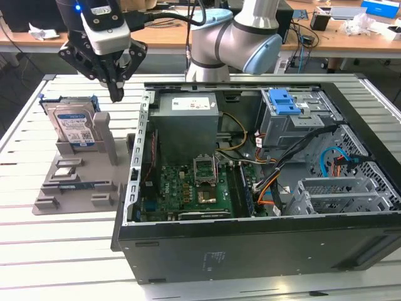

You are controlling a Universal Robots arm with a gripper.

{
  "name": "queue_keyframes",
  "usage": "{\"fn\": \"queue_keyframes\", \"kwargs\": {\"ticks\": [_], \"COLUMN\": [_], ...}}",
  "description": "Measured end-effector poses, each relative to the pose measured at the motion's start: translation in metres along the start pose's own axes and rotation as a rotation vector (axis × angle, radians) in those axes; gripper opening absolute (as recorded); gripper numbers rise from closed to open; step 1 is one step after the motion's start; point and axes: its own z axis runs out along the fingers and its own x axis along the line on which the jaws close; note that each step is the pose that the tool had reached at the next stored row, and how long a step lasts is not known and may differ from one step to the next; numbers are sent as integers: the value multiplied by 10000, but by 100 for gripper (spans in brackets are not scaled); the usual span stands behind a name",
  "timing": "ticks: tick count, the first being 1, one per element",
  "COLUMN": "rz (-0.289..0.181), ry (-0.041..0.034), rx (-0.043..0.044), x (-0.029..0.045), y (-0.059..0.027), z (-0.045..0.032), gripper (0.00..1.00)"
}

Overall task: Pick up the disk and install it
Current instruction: 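Reach for the disk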

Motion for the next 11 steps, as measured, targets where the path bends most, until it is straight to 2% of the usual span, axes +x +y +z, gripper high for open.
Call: {"fn": "queue_keyframes", "kwargs": {"ticks": [9, 11], "rz": [1, 1], "ry": [0, -1], "rx": [0, 0], "x": [224, 298], "y": [-17, -22], "z": [-6, -8], "gripper": [11, 11]}}
